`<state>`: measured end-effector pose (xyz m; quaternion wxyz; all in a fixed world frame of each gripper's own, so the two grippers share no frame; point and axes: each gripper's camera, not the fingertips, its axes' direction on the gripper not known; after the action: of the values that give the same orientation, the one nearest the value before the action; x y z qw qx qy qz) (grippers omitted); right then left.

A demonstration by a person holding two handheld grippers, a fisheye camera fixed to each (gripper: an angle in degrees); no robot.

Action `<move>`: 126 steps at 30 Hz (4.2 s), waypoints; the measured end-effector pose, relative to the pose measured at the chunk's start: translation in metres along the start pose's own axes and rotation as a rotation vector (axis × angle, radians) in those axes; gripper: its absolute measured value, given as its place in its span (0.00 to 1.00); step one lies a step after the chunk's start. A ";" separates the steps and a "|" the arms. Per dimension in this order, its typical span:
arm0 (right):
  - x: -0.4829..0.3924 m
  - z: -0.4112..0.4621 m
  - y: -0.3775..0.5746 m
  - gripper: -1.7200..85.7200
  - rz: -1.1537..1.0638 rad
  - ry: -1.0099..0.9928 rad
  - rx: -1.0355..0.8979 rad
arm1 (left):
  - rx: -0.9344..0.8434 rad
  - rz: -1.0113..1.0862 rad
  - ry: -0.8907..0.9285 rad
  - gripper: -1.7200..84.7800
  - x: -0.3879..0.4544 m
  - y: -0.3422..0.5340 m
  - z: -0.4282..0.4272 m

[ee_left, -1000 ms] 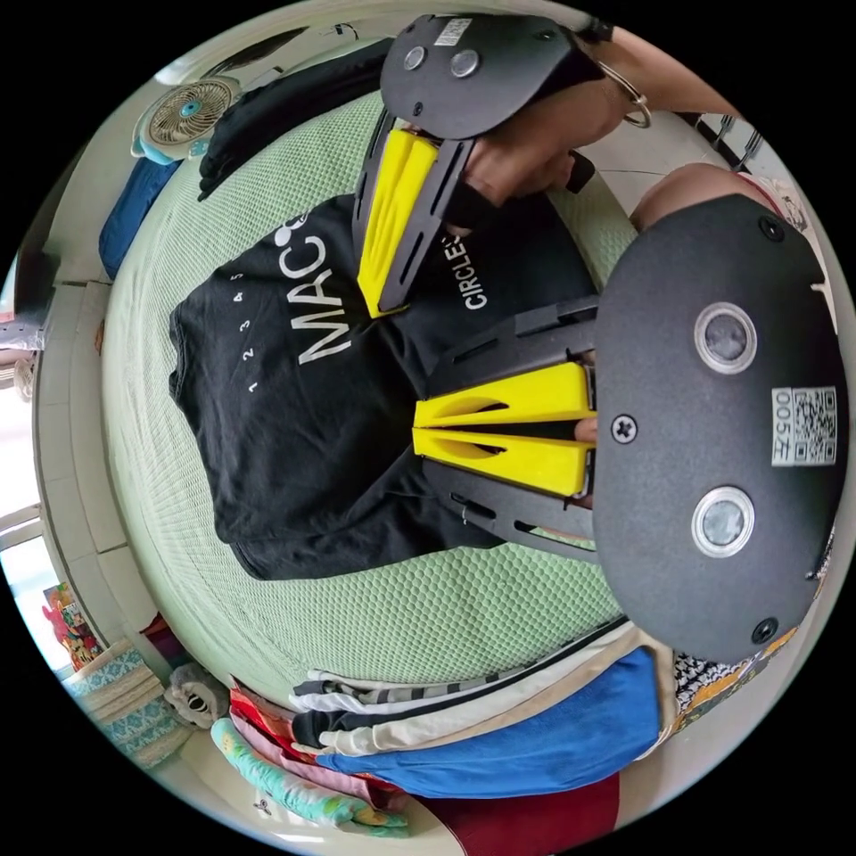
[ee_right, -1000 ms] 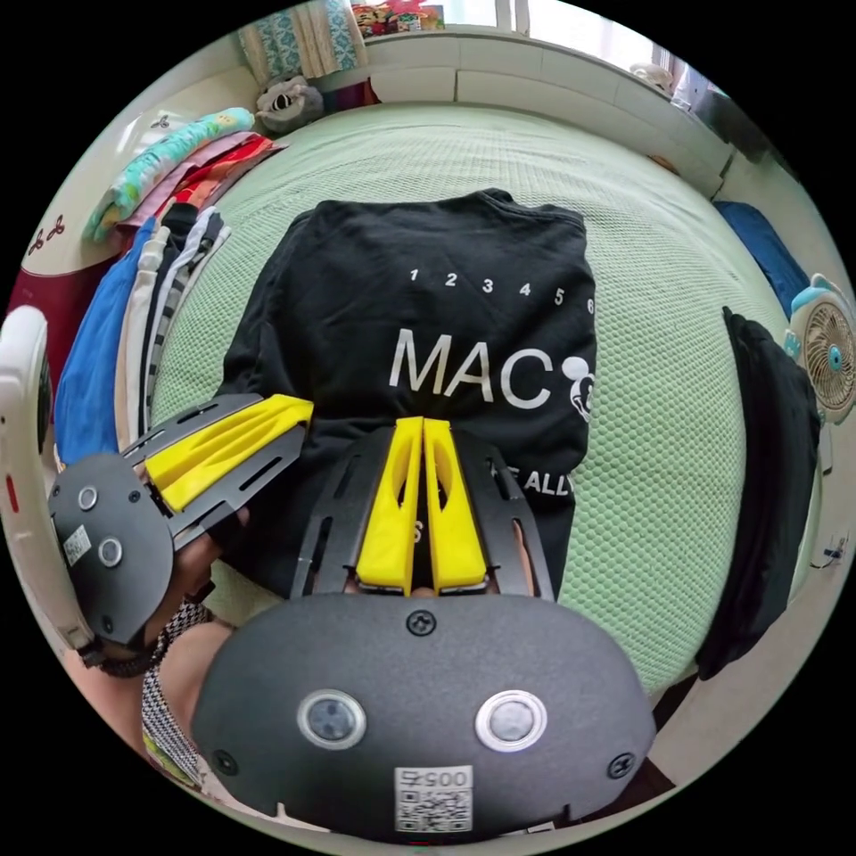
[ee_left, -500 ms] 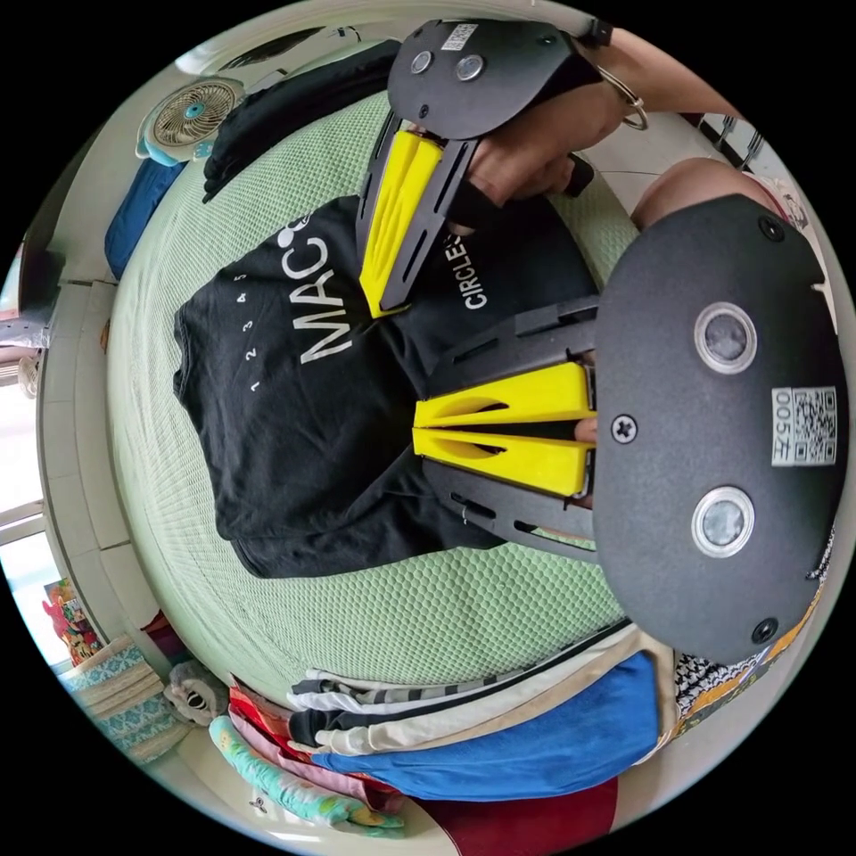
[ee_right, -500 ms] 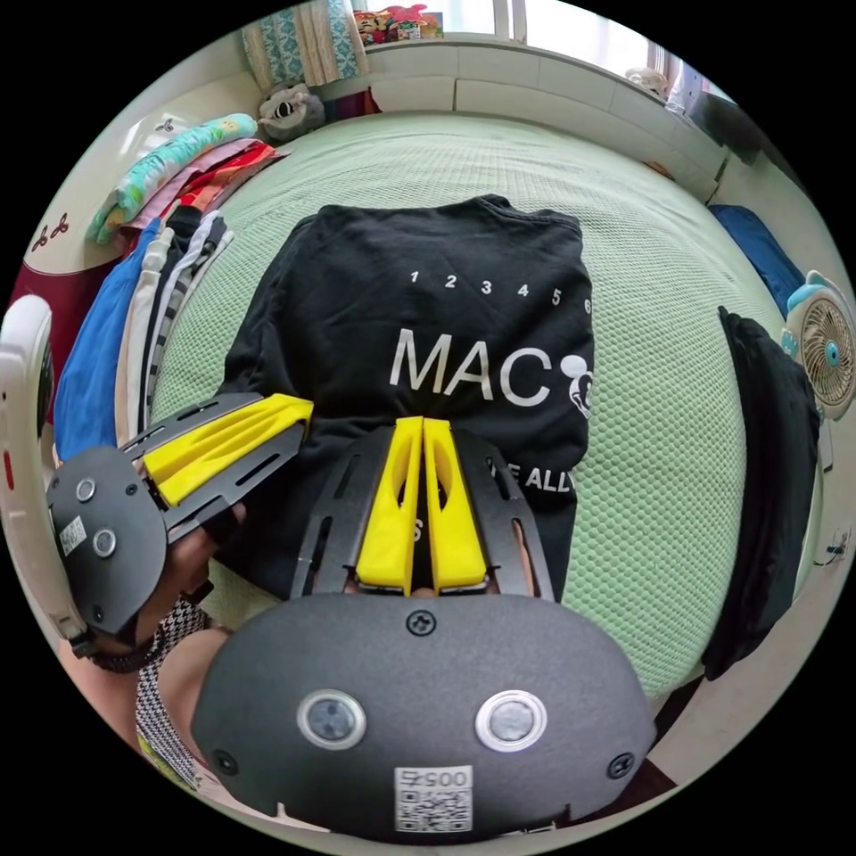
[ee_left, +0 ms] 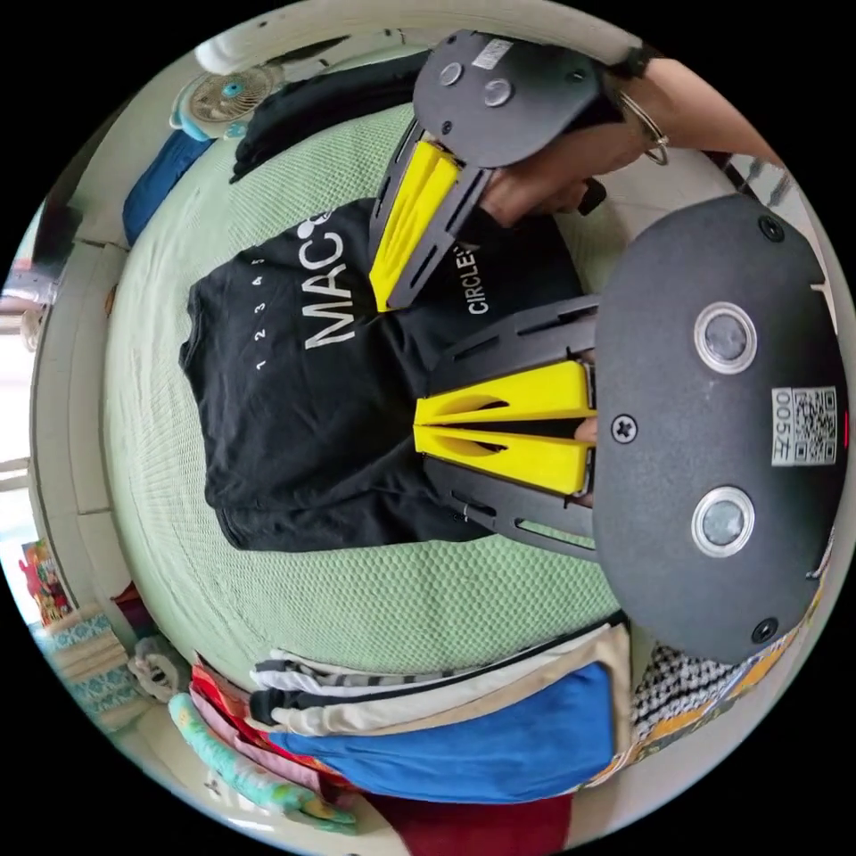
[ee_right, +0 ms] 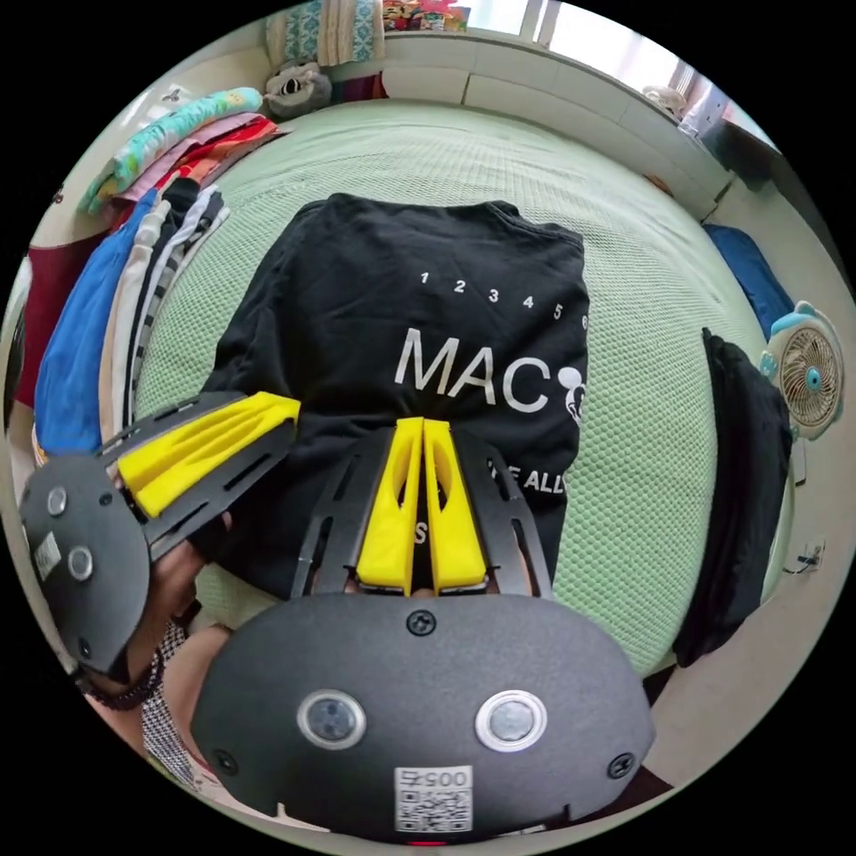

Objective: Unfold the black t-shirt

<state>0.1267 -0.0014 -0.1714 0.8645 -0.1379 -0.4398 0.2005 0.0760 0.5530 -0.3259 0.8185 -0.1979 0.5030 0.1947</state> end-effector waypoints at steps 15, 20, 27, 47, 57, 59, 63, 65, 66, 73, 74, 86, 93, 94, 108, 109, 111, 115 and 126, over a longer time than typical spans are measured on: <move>0.019 -0.043 0.102 0.00 0.027 -0.027 0.112 | 0.063 -0.030 0.001 0.01 -0.083 0.134 -0.037; 0.003 -0.054 0.124 0.01 0.054 -0.018 0.100 | 0.021 -0.116 0.127 0.02 -0.117 0.161 -0.035; -0.055 -0.093 0.128 0.07 -0.108 -0.198 0.225 | 0.009 -0.065 0.071 0.02 -0.127 0.174 -0.037; -0.133 -0.061 0.107 0.01 -0.150 -0.127 0.036 | 0.013 -0.053 0.166 0.02 -0.171 0.192 -0.050; -0.065 -0.099 0.125 0.01 -0.054 -0.164 0.156 | 0.007 -0.079 0.138 0.02 -0.177 0.194 -0.059; -0.052 -0.101 0.130 0.01 -0.044 -0.143 0.159 | -0.004 -0.089 0.147 0.02 -0.179 0.192 -0.061; -0.035 -0.104 0.137 0.01 -0.015 -0.151 0.176 | 0.000 -0.171 0.257 0.02 -0.197 0.193 -0.064; -0.030 -0.099 0.140 0.01 -0.015 -0.137 0.163 | 0.030 -0.180 0.290 0.03 -0.203 0.196 -0.069; -0.029 -0.097 0.141 0.01 -0.016 -0.134 0.160 | 0.064 -0.179 0.277 0.04 -0.204 0.198 -0.077; -0.013 -0.079 0.143 0.01 -0.014 -0.148 0.118 | 0.063 -0.082 0.202 0.12 -0.185 0.180 -0.101; -0.008 -0.077 0.143 0.01 -0.011 -0.159 0.105 | 0.060 -0.084 0.204 0.12 -0.184 0.176 -0.101; 0.026 -0.074 0.146 0.01 -0.028 -0.254 0.083 | 0.014 -0.095 0.238 0.14 -0.160 0.124 -0.077; 0.036 -0.080 0.153 0.01 -0.091 -0.248 0.110 | -0.005 -0.112 0.232 0.11 -0.157 0.116 -0.079; 0.038 -0.084 0.154 0.01 -0.107 -0.239 0.129 | -0.011 -0.102 0.235 0.10 -0.154 0.113 -0.081; 0.229 -0.172 0.197 0.01 0.293 0.075 0.284 | 0.106 -0.042 0.019 0.06 -0.142 0.116 -0.139; 0.241 -0.167 0.211 0.01 0.327 0.105 0.258 | 0.105 -0.031 -0.005 0.06 -0.142 0.122 -0.142; 0.253 -0.154 0.233 0.01 0.374 0.134 0.215 | 0.103 -0.039 0.001 0.06 -0.145 0.134 -0.143; 0.264 -0.129 0.266 0.01 0.422 0.118 0.155 | 0.100 -0.057 -0.029 0.06 -0.150 0.164 -0.141; 0.269 -0.165 0.259 0.07 0.280 0.061 0.261 | 0.206 -0.113 0.037 0.07 -0.188 0.167 -0.180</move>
<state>0.3466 0.3422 -0.1844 0.8517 -0.0903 -0.3599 0.3699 -0.2230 0.5782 -0.2529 0.8348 -0.1441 0.5234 0.0920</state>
